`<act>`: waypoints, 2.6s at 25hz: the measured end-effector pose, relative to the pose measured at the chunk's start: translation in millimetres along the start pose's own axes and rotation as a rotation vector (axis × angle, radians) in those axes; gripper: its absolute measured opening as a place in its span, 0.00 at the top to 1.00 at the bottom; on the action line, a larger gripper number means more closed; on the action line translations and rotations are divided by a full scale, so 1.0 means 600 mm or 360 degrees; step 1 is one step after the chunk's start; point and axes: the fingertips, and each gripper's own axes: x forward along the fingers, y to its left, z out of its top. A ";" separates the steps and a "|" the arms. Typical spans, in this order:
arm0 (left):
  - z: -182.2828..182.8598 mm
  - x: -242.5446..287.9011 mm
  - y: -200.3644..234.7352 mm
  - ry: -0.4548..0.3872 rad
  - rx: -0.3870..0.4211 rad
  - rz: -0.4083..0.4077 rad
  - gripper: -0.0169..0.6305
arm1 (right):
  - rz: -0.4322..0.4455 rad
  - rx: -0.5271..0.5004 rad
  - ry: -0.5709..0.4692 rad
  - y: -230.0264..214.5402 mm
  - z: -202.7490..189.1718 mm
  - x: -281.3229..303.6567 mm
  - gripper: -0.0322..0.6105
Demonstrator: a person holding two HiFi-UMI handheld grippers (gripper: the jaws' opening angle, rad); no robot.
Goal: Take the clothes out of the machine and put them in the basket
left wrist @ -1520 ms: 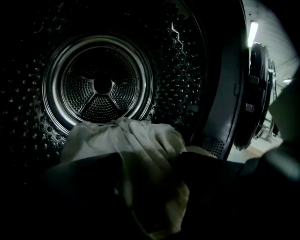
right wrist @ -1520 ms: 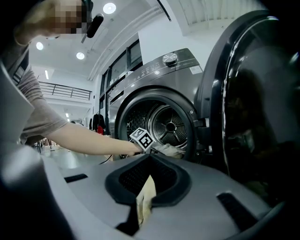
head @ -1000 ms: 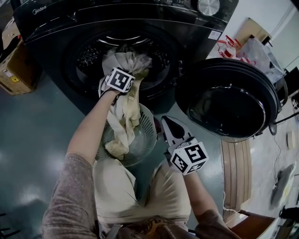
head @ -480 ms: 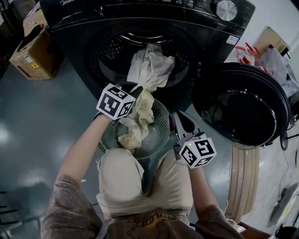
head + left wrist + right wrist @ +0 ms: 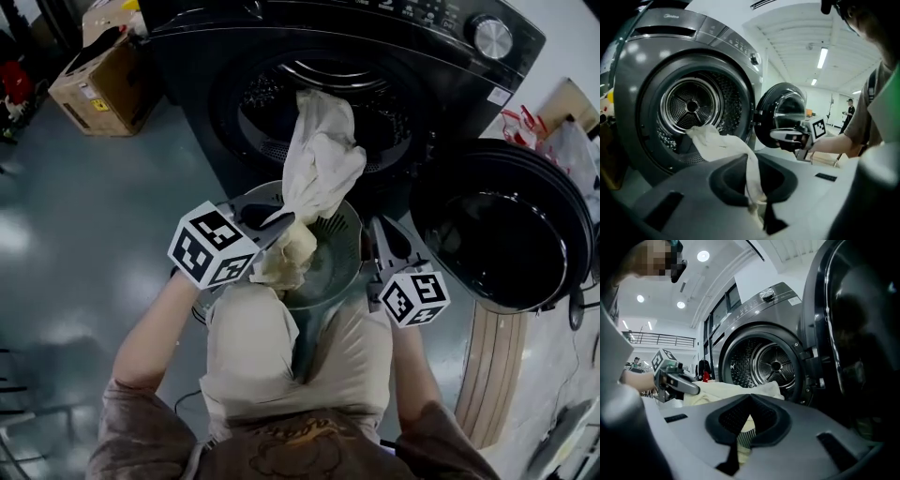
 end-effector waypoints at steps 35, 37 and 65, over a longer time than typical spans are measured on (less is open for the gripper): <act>-0.079 0.279 0.310 0.0402 -0.0019 0.0670 0.88 | -0.0030 -0.0036 0.0038 0.018 0.001 -0.015 0.95; -0.084 0.282 0.295 0.0365 -0.0084 0.0598 0.93 | -0.0030 -0.0040 0.0037 0.018 0.001 -0.016 0.95; -0.073 0.113 0.122 0.0115 -0.0110 0.0243 0.45 | 0.0044 0.0008 0.0020 0.033 -0.002 -0.004 0.95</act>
